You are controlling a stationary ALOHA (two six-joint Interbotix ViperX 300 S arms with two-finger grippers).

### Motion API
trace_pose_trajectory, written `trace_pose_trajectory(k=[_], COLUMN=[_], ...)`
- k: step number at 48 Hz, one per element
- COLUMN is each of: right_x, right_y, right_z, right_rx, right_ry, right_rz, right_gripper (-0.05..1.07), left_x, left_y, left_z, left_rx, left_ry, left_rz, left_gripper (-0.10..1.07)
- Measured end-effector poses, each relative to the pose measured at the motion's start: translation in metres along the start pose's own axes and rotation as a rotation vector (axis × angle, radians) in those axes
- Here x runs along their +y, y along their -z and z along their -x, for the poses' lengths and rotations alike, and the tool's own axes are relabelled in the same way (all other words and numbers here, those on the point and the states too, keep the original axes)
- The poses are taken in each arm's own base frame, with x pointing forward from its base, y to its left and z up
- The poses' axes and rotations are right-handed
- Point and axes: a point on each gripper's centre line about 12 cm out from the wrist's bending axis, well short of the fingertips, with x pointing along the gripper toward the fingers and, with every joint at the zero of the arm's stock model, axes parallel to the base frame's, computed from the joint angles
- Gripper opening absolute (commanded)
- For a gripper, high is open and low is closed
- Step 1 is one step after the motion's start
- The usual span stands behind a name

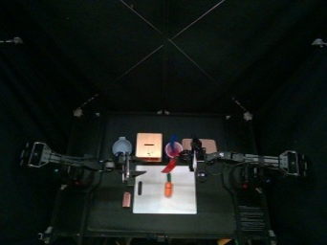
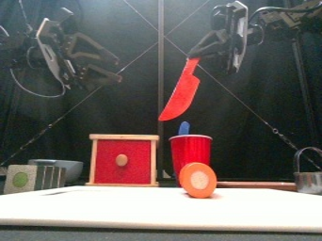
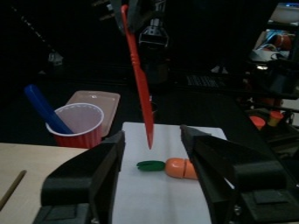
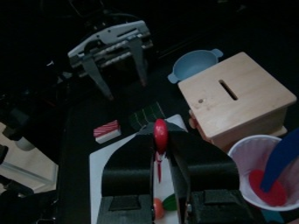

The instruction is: Grab knife with other hand

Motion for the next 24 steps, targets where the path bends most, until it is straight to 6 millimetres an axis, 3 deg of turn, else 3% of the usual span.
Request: trace_pose_trajectory(k=[13, 24], right_x=[0.005, 0.005], right_y=[0.0, 0.001], right_z=[-0.007, -0.007], right_rx=[0.011, 0.012], right_ry=[-0.01, -0.005], right_rz=[0.012, 0.013], right_gripper=[0.45, 0.45], left_x=[-0.003, -0.014], left_y=[0.024, 0.028], left_z=[-0.051, -0.07], left_rx=[0.067, 0.068], left_ry=[-0.007, 0.019], left_rz=[-0.005, -0.01], left_gripper=[0.93, 0.92])
